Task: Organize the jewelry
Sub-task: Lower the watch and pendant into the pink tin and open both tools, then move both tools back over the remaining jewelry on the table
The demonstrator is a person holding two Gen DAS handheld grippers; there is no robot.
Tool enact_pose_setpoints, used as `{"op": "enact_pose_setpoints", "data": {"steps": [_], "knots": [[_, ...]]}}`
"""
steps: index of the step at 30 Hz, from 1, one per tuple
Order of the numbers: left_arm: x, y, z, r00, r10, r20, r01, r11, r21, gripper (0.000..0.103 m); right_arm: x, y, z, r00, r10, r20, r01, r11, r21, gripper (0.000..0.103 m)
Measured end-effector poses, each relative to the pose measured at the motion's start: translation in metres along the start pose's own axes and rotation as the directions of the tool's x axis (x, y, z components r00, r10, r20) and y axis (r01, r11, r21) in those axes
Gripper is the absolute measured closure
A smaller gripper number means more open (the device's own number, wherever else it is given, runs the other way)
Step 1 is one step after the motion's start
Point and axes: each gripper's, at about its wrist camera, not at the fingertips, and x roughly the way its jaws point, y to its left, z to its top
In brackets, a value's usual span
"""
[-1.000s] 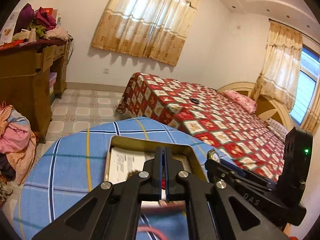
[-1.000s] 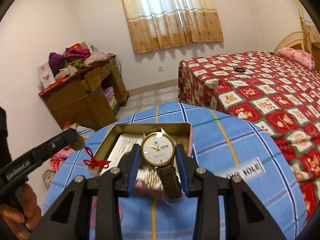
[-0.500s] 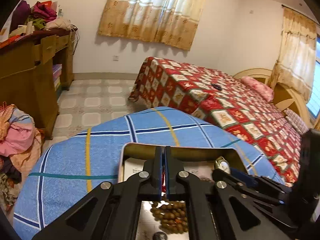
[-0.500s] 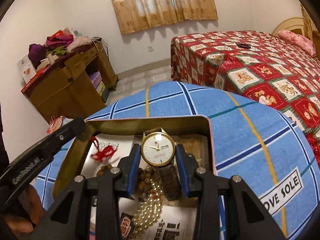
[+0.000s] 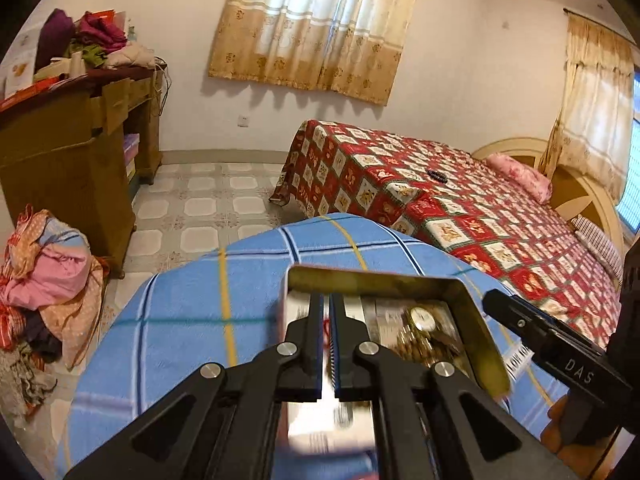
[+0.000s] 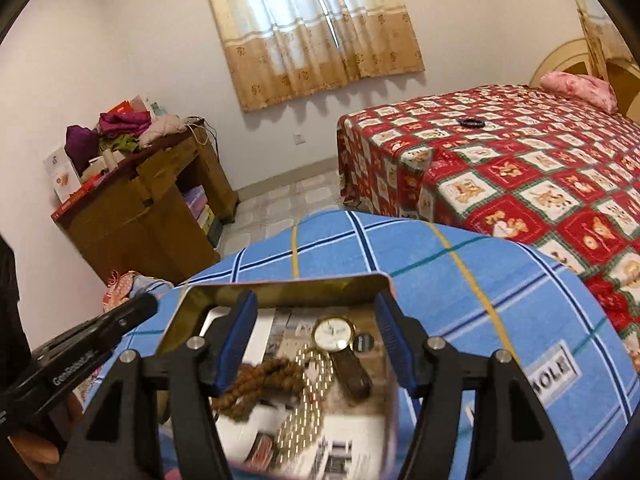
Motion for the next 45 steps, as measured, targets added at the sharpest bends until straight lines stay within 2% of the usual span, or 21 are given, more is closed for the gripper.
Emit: {"op": "enact_pose_setpoints", "data": {"steps": [5, 8, 16, 19, 24, 26, 27, 28, 29, 30, 32, 37, 45], "knots": [[-0.040, -0.004, -0.032, 0.999, -0.016, 0.030, 0.017, 0.999, -0.036, 0.101, -0.033, -0.004, -0.024, 0.999, 0.013, -0.031, -0.014, 1.000, -0.011, 0.039], [-0.055, -0.013, -0.049, 0.999, -0.026, 0.021, 0.027, 0.999, -0.042, 0.101, -0.056, -0.008, -0.043, 0.998, 0.022, -0.057, -0.023, 1.000, -0.008, 0.039], [-0.081, -0.032, -0.085, 0.999, -0.030, -0.016, 0.029, 0.999, -0.032, 0.101, -0.099, -0.020, -0.080, 0.996, 0.008, -0.094, -0.009, 1.000, -0.011, 0.039], [-0.088, -0.036, -0.097, 1.000, -0.003, -0.031, 0.003, 1.000, -0.010, 0.101, -0.107, -0.023, -0.091, 0.994, 0.004, -0.108, -0.005, 1.000, -0.011, 0.039], [-0.097, -0.036, -0.109, 0.999, -0.029, -0.045, 0.027, 0.999, -0.036, 0.101, -0.120, -0.025, -0.100, 0.994, 0.001, -0.106, -0.003, 1.000, -0.020, 0.039], [-0.101, -0.036, -0.114, 0.998, -0.035, -0.046, 0.033, 0.999, -0.042, 0.095, -0.127, -0.026, -0.105, 0.995, 0.002, -0.103, -0.004, 1.000, -0.020, 0.039], [-0.103, -0.035, -0.114, 0.998, -0.041, -0.045, 0.038, 0.998, -0.051, 0.072, -0.129, -0.026, -0.106, 0.995, 0.000, -0.101, -0.002, 1.000, -0.020, 0.039], [-0.105, -0.034, -0.114, 0.998, -0.047, -0.042, 0.044, 0.997, -0.063, 0.036, -0.132, -0.027, -0.107, 0.995, -0.001, -0.098, 0.000, 1.000, -0.018, 0.039], [-0.108, -0.032, -0.116, 0.998, -0.062, -0.033, 0.059, 0.995, -0.081, 0.023, -0.134, -0.028, -0.107, 0.995, 0.000, -0.096, -0.001, 1.000, -0.016, 0.039], [-0.112, -0.030, -0.117, 0.996, -0.083, -0.018, 0.080, 0.992, -0.100, 0.017, -0.135, -0.029, -0.108, 0.995, 0.001, -0.095, -0.002, 1.000, -0.016, 0.039], [-0.117, -0.028, -0.119, 0.995, -0.099, 0.000, 0.098, 0.988, -0.123, 0.017, -0.138, -0.031, -0.109, 0.996, -0.006, -0.090, 0.004, 1.000, -0.019, 0.039], [-0.121, -0.035, -0.121, 0.999, 0.031, 0.027, -0.030, 0.998, -0.055, 0.017, -0.135, -0.035, -0.114, 0.994, -0.014, -0.110, 0.013, 1.000, -0.009, 0.039], [-0.116, -0.031, -0.125, 0.999, 0.049, 0.017, -0.049, 0.998, -0.041, 0.017, -0.132, -0.033, -0.118, 0.993, -0.015, -0.117, 0.012, 1.000, -0.027, 0.039]]}}
